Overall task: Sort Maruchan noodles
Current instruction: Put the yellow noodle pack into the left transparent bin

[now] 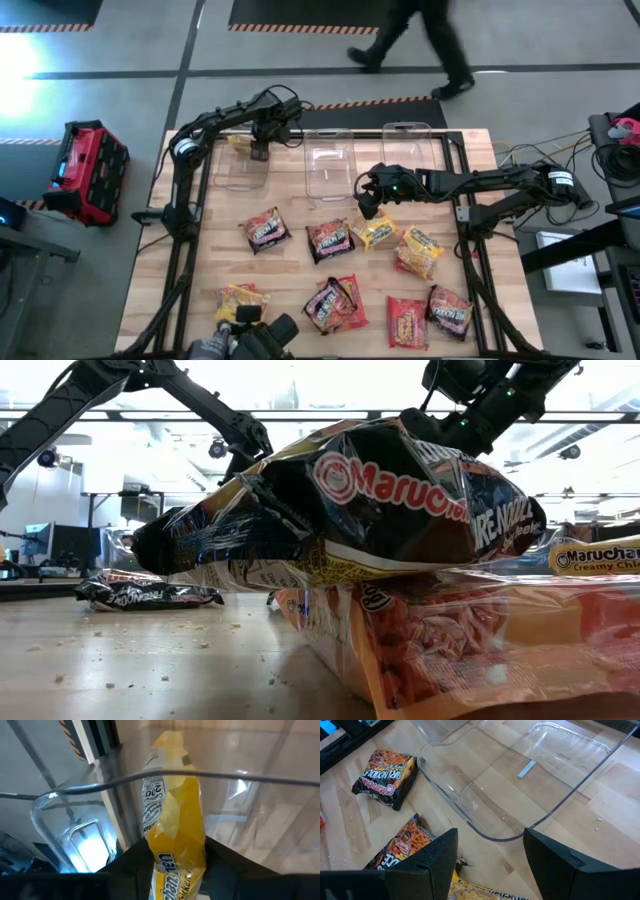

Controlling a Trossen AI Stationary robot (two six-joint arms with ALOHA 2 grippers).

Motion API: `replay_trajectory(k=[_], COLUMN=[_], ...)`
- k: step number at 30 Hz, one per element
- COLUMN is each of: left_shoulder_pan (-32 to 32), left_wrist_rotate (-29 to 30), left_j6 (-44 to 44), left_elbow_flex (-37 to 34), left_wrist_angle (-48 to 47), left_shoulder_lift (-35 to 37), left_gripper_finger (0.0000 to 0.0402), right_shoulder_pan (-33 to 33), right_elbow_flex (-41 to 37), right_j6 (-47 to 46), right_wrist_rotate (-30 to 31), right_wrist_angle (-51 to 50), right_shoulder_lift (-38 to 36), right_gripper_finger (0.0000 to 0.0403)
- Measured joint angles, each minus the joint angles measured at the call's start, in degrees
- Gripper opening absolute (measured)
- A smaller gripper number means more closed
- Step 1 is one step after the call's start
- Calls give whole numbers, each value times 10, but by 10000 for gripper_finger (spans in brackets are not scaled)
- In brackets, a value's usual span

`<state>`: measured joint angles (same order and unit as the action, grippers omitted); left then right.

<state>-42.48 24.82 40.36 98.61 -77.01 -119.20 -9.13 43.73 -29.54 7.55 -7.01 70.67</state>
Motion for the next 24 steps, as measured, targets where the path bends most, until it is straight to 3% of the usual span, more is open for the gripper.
replay_trajectory(k=[14,24], left_shoulder_pan=[-5,-9], left_wrist_rotate=[3,-4], left_j6=[28,187], left_elbow_flex=[12,56], left_wrist_angle=[-18,-32], left_shoulder_lift=[0,0], left_gripper_finger=[151,173], right_shoulder_pan=[0,0], right_elbow_flex=[0,0], right_j6=[0,0], right_wrist_rotate=[0,0], right_wrist_angle=[0,0], right_shoulder_lift=[0,0], right_gripper_finger=[215,215])
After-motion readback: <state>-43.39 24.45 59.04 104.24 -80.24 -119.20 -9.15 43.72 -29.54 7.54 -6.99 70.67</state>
